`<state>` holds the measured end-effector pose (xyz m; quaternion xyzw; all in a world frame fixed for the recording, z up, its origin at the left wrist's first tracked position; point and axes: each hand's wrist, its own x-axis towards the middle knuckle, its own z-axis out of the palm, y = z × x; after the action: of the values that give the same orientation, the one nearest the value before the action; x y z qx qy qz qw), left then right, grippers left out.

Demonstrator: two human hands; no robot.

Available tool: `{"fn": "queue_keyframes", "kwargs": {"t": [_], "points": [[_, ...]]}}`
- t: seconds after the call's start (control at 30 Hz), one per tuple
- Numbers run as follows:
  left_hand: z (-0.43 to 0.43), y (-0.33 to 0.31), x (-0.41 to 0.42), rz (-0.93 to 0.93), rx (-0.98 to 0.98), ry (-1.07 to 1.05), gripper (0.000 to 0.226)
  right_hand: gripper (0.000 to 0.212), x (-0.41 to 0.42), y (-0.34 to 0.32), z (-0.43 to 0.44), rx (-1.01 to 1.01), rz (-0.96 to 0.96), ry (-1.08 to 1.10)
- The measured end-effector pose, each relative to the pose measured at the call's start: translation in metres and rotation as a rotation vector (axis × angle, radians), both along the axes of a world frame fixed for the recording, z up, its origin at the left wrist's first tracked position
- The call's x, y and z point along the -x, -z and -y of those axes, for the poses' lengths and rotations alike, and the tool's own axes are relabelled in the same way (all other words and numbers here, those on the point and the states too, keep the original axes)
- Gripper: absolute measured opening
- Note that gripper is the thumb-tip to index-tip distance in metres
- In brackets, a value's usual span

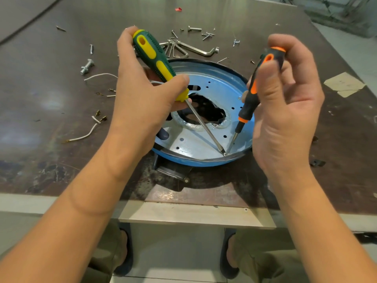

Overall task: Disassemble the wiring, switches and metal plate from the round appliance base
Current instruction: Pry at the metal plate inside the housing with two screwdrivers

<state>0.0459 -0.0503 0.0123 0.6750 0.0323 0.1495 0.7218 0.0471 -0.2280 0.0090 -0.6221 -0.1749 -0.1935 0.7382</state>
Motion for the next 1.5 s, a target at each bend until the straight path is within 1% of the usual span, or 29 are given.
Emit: {"fn": "queue_keyframes", "kwargs": {"t": [0.1, 0.2, 0.27, 0.33, 0.4, 0.6, 0.7, 0.83, 1.0, 1.07, 1.13, 1.2, 1.27, 1.4, 1.5], "points": [[0.0006, 0.0003, -0.0005, 0.000, -0.005, -0.007, 0.086, 0.025, -0.0006, 0.0029, 0.0029, 0.056, 0.030, -0.007], [0.0014, 0.0009, -0.0013, 0.007, -0.022, -0.023, 0.085, 0.027, 0.0000, 0.0027, 0.0048, 0.006, 0.000, -0.036], [0.0016, 0.0011, -0.0015, 0.016, -0.031, -0.023, 0.083, 0.023, 0.0003, 0.0008, 0.0027, -0.015, -0.014, -0.041], [0.0010, 0.0011, -0.0015, 0.025, -0.034, -0.022, 0.082, 0.021, -0.0006, 0.0006, 0.0011, 0.030, -0.001, -0.014], [0.0005, 0.0015, -0.0016, 0.031, -0.040, -0.024, 0.082, 0.026, -0.0023, 0.0018, 0.0017, 0.054, 0.006, 0.011], [-0.0015, 0.0038, -0.0031, 0.025, -0.085, -0.035, 0.084, 0.031, -0.0002, 0.0004, 0.0066, -0.080, -0.087, -0.037], [-0.0013, 0.0027, -0.0022, 0.049, -0.091, -0.042, 0.083, 0.018, 0.0000, -0.0007, 0.0021, -0.049, -0.039, -0.011], [-0.0007, 0.0015, 0.0010, 0.105, -0.067, -0.047, 0.075, 0.030, -0.0012, 0.0017, 0.0008, 0.040, 0.021, 0.042], [-0.0009, 0.0014, -0.0009, 0.085, -0.056, -0.044, 0.075, 0.032, 0.0017, 0.0012, 0.0028, -0.032, -0.031, -0.016], [-0.0011, 0.0016, -0.0015, 0.077, -0.063, -0.050, 0.076, 0.026, 0.0024, -0.0008, 0.0017, -0.056, -0.037, -0.021], [-0.0016, 0.0024, -0.0020, 0.075, -0.065, -0.055, 0.077, 0.018, 0.0026, -0.0026, -0.0002, -0.033, -0.004, -0.007], [-0.0018, 0.0025, -0.0023, 0.076, -0.062, -0.057, 0.077, 0.024, 0.0024, -0.0023, -0.0014, 0.006, 0.041, 0.013], [-0.0013, 0.0018, -0.0021, 0.080, -0.060, -0.053, 0.077, 0.025, 0.0012, 0.0005, 0.0007, 0.028, 0.058, -0.015], [-0.0004, 0.0017, -0.0019, 0.103, -0.101, -0.070, 0.075, 0.030, 0.0000, 0.0007, 0.0061, 0.060, 0.034, -0.111], [0.0011, 0.0013, -0.0009, 0.129, -0.140, -0.119, 0.069, 0.025, 0.0012, -0.0007, 0.0042, 0.041, 0.009, -0.114]]}}
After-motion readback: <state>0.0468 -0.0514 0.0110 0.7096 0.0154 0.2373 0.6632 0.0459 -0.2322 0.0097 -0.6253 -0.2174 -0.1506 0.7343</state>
